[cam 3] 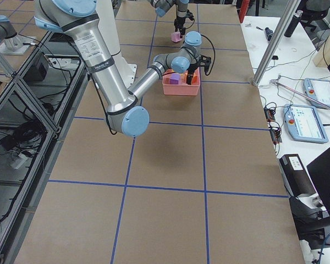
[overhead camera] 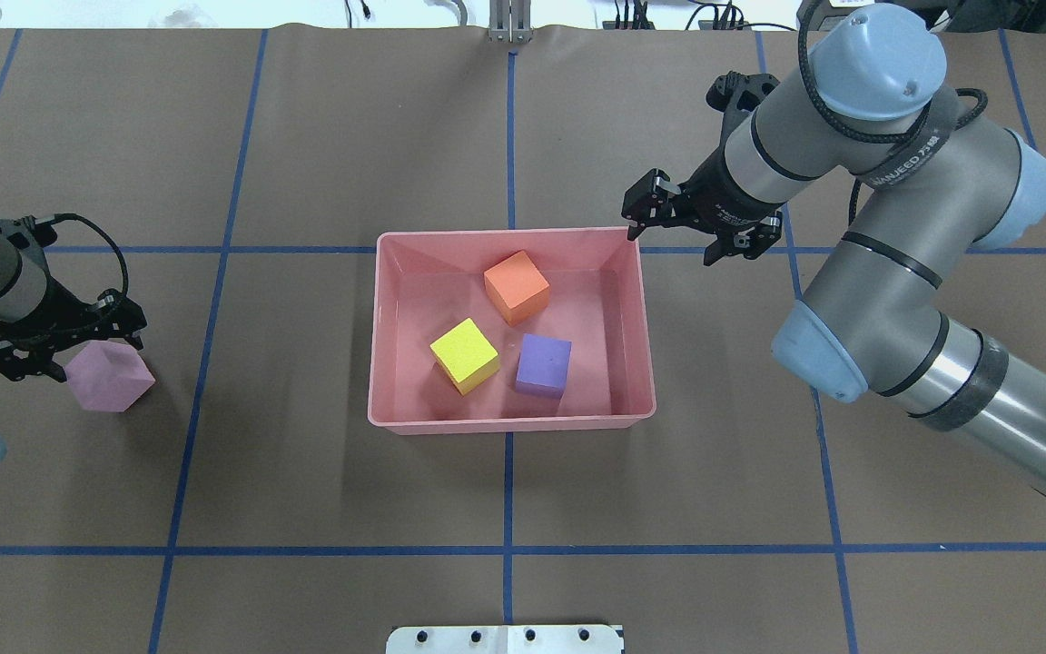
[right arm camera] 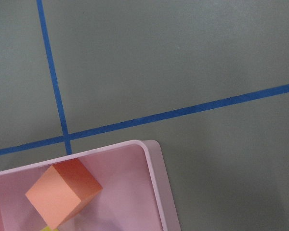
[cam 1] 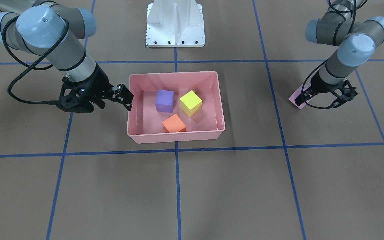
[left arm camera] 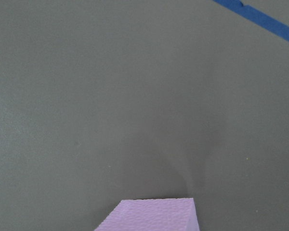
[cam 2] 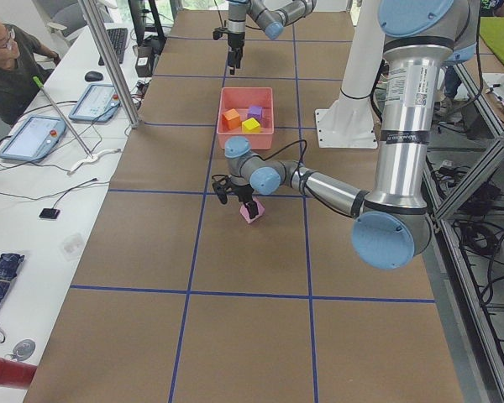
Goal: Place blocks into pink bin with both arms
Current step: 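Lower the left gripper onto the lavender cube and close it while the right gripper withdraws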
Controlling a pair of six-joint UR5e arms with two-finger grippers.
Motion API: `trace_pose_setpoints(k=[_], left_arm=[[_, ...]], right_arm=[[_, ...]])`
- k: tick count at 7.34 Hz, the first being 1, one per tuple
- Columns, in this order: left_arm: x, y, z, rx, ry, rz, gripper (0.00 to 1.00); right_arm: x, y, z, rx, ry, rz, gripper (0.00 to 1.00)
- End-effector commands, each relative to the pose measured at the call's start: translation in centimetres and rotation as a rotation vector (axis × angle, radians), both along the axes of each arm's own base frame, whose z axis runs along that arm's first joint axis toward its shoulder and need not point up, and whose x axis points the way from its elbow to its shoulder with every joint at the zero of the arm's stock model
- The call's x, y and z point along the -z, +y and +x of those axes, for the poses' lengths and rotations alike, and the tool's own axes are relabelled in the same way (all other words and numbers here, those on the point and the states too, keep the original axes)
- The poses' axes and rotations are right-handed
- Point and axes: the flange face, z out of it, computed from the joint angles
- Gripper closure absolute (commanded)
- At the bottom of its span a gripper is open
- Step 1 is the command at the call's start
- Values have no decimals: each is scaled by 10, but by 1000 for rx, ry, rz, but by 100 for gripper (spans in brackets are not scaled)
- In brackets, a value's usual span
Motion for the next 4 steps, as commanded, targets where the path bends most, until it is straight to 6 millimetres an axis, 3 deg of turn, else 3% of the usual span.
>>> trace_pose_setpoints(k=[1,2,4], left_arm=[[19,4,-6,-3,23,19,0],[3,13,-11,-12,-2,17,0],[-2,15,0,-28,-4,6,0]], right_arm=[[2,0,0,-16,7,14,0],[2,0,1,-17,6,15,0],[-4,0,3,-20,14,9,0]])
